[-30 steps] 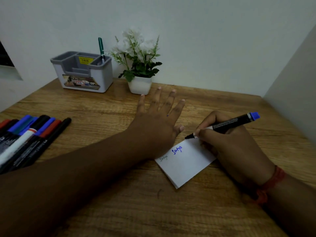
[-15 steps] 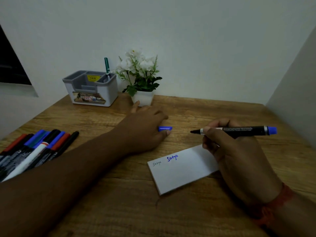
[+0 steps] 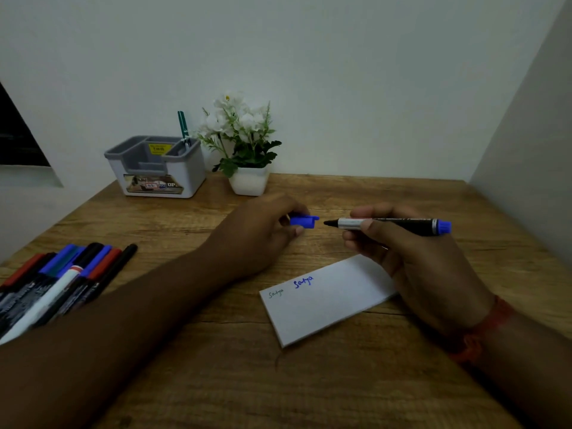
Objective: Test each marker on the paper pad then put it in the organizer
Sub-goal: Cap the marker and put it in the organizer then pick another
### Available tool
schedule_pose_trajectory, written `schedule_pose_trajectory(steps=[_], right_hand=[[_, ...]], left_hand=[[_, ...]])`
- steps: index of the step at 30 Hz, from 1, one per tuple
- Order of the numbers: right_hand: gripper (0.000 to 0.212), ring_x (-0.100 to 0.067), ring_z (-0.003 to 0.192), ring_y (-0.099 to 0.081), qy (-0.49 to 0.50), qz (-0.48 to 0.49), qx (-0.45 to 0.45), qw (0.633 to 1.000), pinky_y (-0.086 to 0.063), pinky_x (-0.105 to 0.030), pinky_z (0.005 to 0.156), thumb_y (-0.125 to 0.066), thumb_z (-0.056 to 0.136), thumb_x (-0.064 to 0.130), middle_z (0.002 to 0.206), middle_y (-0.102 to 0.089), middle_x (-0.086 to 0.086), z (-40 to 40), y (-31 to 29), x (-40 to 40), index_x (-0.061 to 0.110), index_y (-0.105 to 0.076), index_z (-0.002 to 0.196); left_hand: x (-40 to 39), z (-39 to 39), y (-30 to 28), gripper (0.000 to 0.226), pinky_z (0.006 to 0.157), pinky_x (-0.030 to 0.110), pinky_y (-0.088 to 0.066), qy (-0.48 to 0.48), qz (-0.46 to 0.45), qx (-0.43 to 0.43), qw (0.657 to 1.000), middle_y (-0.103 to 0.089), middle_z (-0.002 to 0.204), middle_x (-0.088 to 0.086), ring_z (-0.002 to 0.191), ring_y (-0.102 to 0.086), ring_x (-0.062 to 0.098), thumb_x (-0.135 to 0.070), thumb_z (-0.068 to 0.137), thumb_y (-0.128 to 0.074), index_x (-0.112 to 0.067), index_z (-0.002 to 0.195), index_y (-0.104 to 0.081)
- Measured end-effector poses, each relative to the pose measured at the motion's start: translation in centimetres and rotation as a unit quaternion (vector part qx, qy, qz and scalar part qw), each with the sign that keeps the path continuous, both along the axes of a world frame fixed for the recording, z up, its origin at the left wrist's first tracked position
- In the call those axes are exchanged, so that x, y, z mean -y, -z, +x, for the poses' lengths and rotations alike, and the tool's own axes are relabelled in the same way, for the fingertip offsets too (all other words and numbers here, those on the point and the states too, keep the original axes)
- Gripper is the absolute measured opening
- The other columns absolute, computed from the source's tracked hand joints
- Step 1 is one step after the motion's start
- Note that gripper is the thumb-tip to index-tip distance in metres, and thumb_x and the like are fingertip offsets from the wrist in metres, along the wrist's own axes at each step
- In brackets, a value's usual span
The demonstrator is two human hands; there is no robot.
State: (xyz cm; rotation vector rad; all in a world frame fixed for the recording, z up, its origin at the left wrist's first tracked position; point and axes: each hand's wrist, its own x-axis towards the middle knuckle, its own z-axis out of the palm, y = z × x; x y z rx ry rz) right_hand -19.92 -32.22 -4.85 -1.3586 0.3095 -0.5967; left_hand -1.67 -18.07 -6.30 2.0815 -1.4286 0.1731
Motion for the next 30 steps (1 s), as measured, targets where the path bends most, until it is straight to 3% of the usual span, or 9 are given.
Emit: schedule_pose_trajectory(steps=[2, 7, 13, 18, 21, 24, 27, 30], right_hand=[[0.023, -0.028, 0.092, -0.075, -0.002, -0.004, -0.003, 1.000, -0.060, -0.029, 0.080, -0.068, 0.078, 0.012, 0.099, -0.077, -0.015, 0.1, -0.2, -0.1, 0.003, -0.072, 0.099], [0.013, -0.026, 0.089, -0.075, 0.007, -0.002, -0.011, 1.000, -0.061, -0.027, 0.076, -0.061, 0.090, 0.002, 0.096, -0.077, -0.015, 0.0, -0.3, 0.0, 0.002, -0.071, 0.099], [0.014, -0.028, 0.092, -0.075, -0.001, -0.006, -0.024, 1.000, -0.060, -0.028, 0.077, -0.062, 0.090, 0.004, 0.096, -0.076, -0.014, 0.0, -0.2, 0.0, 0.003, -0.071, 0.100], [0.013, -0.025, 0.085, -0.075, -0.012, 0.007, -0.020, 1.000, -0.062, -0.029, 0.076, -0.065, 0.083, 0.007, 0.093, -0.076, -0.015, 0.0, -0.2, 0.0, 0.003, -0.068, 0.095], [0.021, -0.025, 0.079, -0.073, -0.023, 0.024, -0.009, 0.999, -0.062, -0.030, 0.075, -0.067, 0.073, 0.016, 0.087, -0.073, -0.014, 0.1, -0.3, 0.0, 0.005, -0.064, 0.090], [0.015, -0.022, 0.074, -0.069, -0.023, 0.025, -0.004, 0.999, -0.061, -0.028, 0.071, -0.068, 0.073, 0.017, 0.079, -0.071, -0.009, 0.2, -0.1, 0.3, 0.009, -0.066, 0.085], [0.015, -0.018, 0.069, -0.066, -0.023, 0.037, 0.004, 0.999, -0.057, -0.026, 0.063, -0.069, 0.075, 0.015, 0.078, -0.070, -0.011, 0.2, 0.0, 0.3, 0.007, -0.067, 0.087], [0.020, -0.016, 0.067, -0.067, -0.023, 0.049, 0.009, 0.998, -0.056, -0.024, 0.060, -0.069, 0.075, 0.014, 0.078, -0.071, -0.014, 0.3, -0.1, 0.2, 0.002, -0.065, 0.091]], left_hand=[[0.1, -0.3, 0.0, 0.027, 0.080, 0.029, -0.050, 0.009, -0.015, 0.005, 1.000, -0.057, 0.100, -0.021, 0.093, -0.056, -0.001, -0.030, 0.092, -0.066, -0.031, 0.118, -0.063], [0.1, -0.8, -0.1, 0.026, 0.079, 0.029, -0.051, 0.029, -0.041, 0.024, 0.998, -0.056, 0.095, -0.027, 0.092, -0.058, -0.002, -0.029, 0.091, -0.067, -0.030, 0.117, -0.063], [0.3, -1.2, -0.1, 0.026, 0.076, 0.039, -0.053, 0.044, -0.050, 0.028, 0.997, -0.067, 0.101, -0.016, 0.091, -0.060, 0.002, -0.033, 0.091, -0.064, -0.032, 0.116, -0.062], [0.5, -1.3, 0.1, 0.030, 0.073, 0.030, -0.046, 0.061, -0.051, 0.058, 0.995, -0.066, 0.103, -0.015, 0.088, -0.056, 0.000, -0.038, 0.092, -0.058, -0.031, 0.121, -0.062], [0.6, -1.4, 0.1, 0.034, 0.077, 0.030, -0.046, 0.066, -0.059, 0.081, 0.993, -0.068, 0.105, -0.011, 0.093, -0.058, 0.005, -0.039, 0.092, -0.055, -0.027, 0.122, -0.063], [0.6, -1.5, -0.2, 0.030, 0.077, 0.028, -0.040, 0.078, -0.076, 0.114, 0.987, -0.068, 0.101, -0.008, 0.090, -0.054, 0.004, -0.035, 0.092, -0.057, -0.022, 0.118, -0.066], [0.7, -1.7, -0.6, 0.028, 0.092, 0.037, -0.043, 0.089, -0.087, 0.151, 0.981, -0.069, 0.093, -0.007, 0.085, -0.058, 0.010, -0.034, 0.092, -0.054, -0.018, 0.110, -0.068], [0.8, -2.1, -0.9, 0.027, 0.110, 0.040, -0.035, 0.087, -0.110, 0.156, 0.978, -0.069, 0.088, -0.006, 0.082, -0.058, 0.009, -0.030, 0.092, -0.052, -0.015, 0.106, -0.069]])
